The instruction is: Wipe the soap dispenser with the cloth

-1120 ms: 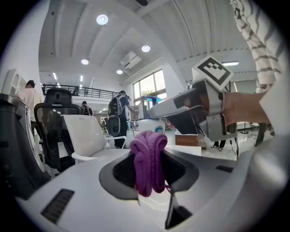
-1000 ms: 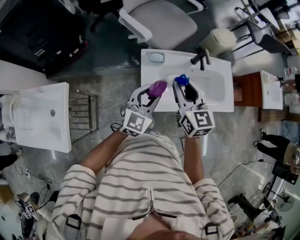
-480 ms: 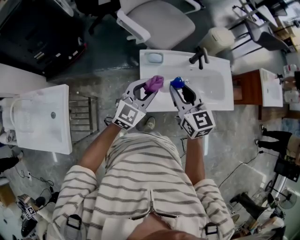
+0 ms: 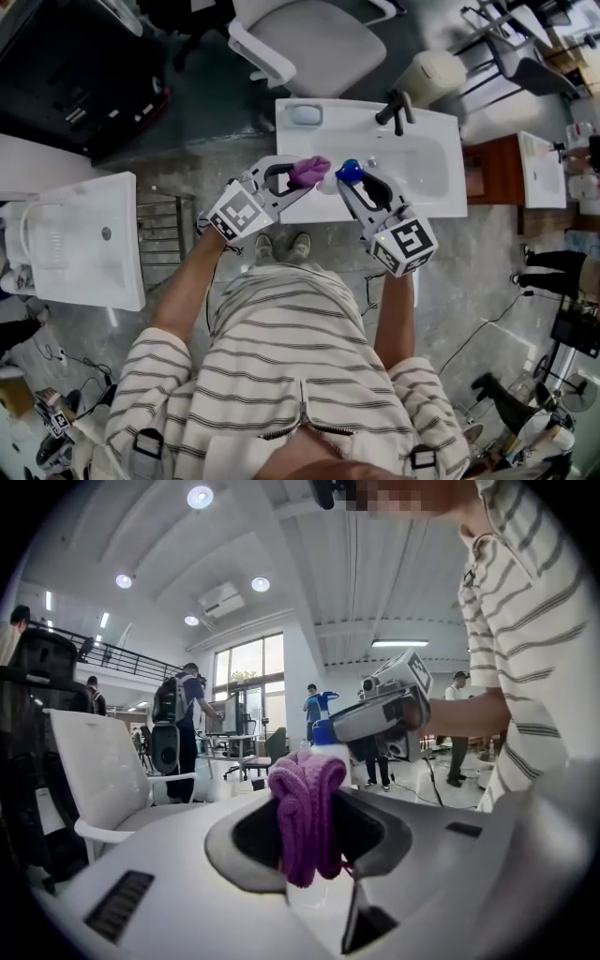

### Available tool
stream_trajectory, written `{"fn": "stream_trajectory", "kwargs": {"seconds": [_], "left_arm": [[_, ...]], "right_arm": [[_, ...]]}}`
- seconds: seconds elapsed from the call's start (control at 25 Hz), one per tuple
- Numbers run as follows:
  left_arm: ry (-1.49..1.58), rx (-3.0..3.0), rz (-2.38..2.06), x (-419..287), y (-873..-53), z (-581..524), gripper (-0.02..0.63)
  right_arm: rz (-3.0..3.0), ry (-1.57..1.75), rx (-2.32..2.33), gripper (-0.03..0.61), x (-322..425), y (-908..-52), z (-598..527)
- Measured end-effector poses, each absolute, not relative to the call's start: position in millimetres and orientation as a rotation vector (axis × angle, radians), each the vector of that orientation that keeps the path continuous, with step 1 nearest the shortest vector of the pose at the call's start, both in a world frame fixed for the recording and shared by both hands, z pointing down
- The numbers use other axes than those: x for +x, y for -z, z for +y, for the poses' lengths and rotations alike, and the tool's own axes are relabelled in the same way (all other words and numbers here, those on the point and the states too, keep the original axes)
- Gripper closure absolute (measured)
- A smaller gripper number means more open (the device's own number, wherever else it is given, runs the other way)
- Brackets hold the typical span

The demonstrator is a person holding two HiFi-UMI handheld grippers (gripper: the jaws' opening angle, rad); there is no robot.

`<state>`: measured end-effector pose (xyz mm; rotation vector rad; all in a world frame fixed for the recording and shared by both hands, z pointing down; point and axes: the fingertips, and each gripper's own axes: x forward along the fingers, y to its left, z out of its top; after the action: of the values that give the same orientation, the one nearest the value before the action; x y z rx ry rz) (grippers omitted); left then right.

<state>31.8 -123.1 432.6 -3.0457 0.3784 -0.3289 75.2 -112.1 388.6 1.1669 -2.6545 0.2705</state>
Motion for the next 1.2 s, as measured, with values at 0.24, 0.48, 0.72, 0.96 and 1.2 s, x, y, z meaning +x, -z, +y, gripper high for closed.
{"fn": "stream_trajectory", "kwargs": {"seconds": [0.24, 0.48, 0.72, 0.96, 1.2], "left_arm": [[0.366, -3.025, 0.266, 36, -438, -119, 0.485], [0.365, -3.044, 0.134, 37, -439, -115, 0.488], [0.382, -3.065, 0.083, 41, -445, -115, 0.488], [0.417, -3.076, 0.071, 43, -454, -115, 0.489], [0.458, -3.08, 0.111, 39, -462, -113, 0.488]], "right_arm": [[-2.701, -0.254, 1.036, 0.448, 64, -390, -100], [-2.752, -0.276, 0.938, 0.448, 56, -389, -92], [-2.785, -0.29, 0.906, 0.448, 55, -386, -90], [-2.813, -0.292, 0.906, 0.448, 56, -381, -90], [-2.816, -0.295, 0.983, 0.448, 61, -378, -93]]}}
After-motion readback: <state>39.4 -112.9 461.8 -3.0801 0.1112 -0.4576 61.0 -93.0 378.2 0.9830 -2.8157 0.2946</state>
